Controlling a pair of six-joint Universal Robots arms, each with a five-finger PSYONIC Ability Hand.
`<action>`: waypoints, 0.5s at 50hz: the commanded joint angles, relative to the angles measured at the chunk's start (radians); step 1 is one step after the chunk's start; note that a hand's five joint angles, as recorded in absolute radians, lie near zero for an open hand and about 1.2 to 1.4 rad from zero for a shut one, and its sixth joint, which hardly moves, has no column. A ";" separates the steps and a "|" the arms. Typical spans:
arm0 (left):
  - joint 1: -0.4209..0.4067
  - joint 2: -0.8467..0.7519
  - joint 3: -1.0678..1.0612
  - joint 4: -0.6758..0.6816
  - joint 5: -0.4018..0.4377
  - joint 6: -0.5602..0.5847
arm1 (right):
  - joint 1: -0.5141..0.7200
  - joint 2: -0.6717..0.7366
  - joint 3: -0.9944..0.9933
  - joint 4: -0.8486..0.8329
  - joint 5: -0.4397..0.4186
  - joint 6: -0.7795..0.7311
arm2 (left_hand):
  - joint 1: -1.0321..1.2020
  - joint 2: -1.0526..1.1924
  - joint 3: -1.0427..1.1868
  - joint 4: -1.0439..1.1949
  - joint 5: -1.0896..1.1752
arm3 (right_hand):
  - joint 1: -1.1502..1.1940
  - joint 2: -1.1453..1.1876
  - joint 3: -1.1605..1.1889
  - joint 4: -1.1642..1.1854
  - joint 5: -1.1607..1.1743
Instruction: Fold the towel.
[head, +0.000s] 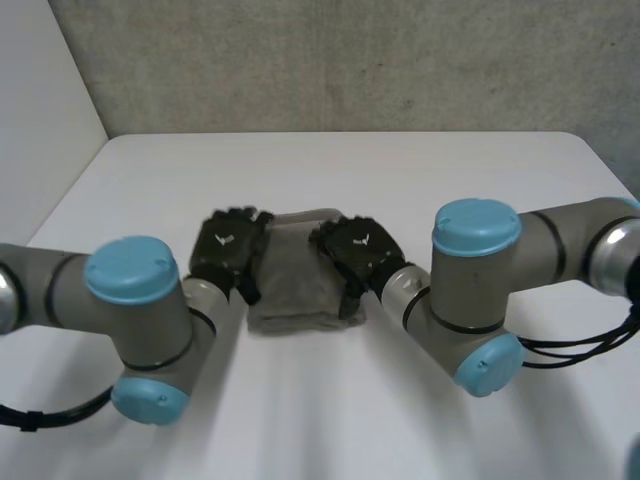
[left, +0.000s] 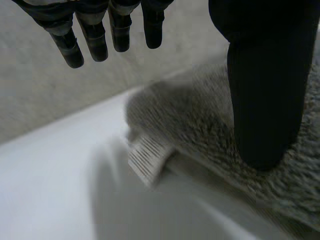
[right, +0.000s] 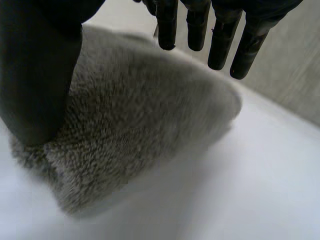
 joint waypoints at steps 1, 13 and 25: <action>-0.027 -0.049 0.015 -0.026 0.010 0.006 | -0.004 0.034 -0.029 0.020 -0.002 -0.003 | 0.010 0.014 0.014 0.014 -0.018 | -0.057 -0.082 -0.071 -0.087 -0.062; 0.009 0.277 0.047 -0.046 0.007 0.003 | -0.106 -0.366 0.054 0.009 0.031 0.104 | 0.007 0.011 0.011 0.011 -0.020 | -0.057 -0.082 -0.071 -0.087 -0.062; 0.091 0.517 0.144 -0.207 0.005 -0.039 | -0.316 -0.589 0.091 0.041 0.228 0.105 | 0.004 0.008 0.008 0.008 -0.023 | -0.057 -0.082 -0.071 -0.087 -0.062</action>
